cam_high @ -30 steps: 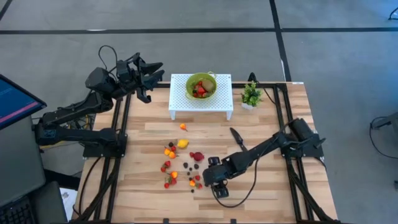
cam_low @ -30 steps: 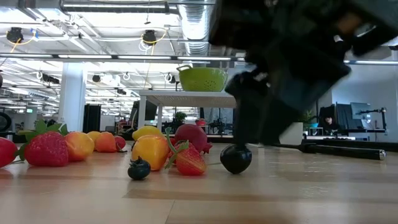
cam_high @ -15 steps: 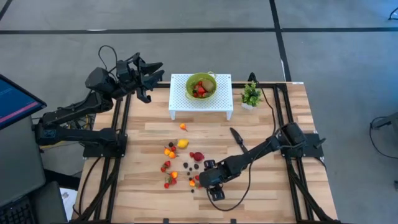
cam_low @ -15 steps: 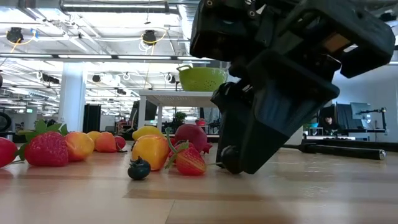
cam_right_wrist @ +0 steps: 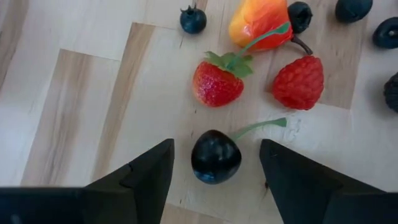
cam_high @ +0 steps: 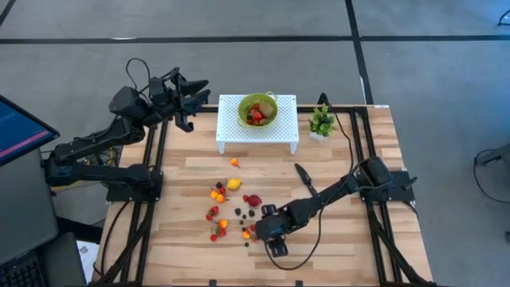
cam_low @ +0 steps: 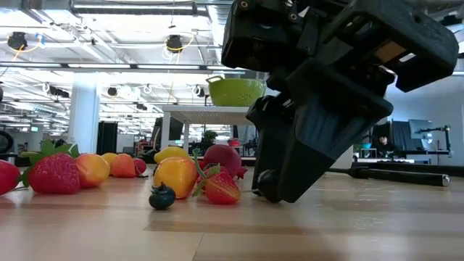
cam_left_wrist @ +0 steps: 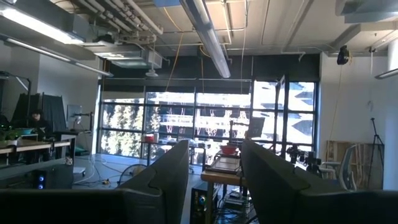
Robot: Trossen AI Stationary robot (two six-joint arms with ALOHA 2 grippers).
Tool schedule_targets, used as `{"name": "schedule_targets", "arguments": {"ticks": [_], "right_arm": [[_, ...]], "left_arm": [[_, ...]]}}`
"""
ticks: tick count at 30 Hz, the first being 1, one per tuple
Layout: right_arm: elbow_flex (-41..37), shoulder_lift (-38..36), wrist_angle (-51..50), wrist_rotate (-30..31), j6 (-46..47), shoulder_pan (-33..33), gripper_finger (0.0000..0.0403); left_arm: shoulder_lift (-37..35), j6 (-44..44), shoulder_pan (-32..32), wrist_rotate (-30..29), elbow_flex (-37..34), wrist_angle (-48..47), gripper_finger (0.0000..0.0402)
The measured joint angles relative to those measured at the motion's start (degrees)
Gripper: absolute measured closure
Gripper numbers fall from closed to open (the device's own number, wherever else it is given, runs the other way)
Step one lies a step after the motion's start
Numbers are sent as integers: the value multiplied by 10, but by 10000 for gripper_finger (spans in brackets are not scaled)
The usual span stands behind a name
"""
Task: Pick & Place Fruit
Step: Put the black cherry into the green strainer bowl
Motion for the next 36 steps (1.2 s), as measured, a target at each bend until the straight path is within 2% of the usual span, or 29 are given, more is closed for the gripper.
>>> {"name": "schedule_targets", "arguments": {"ticks": [12, 17, 22, 24, 30, 36], "right_arm": [[-1, 0, -2, 5, 0, -1, 304], [-1, 0, -2, 4, 0, -1, 305], [-1, 1, -2, 0, 0, -4, 266], [-1, 1, -2, -1, 0, -4, 263], [-1, 1, -2, -1, 0, -4, 307], [-2, -5, -5, 0, 0, -5, 308]], "left_arm": [[0, 0, 0, 0, 0, 0, 259], [0, 0, 0, 0, 0, 0, 259], [0, 0, 0, 0, 0, 0, 259], [0, 0, 0, 0, 0, 0, 259], [0, 0, 0, 0, 0, 0, 259], [0, 0, 0, 0, 0, 0, 259]]}}
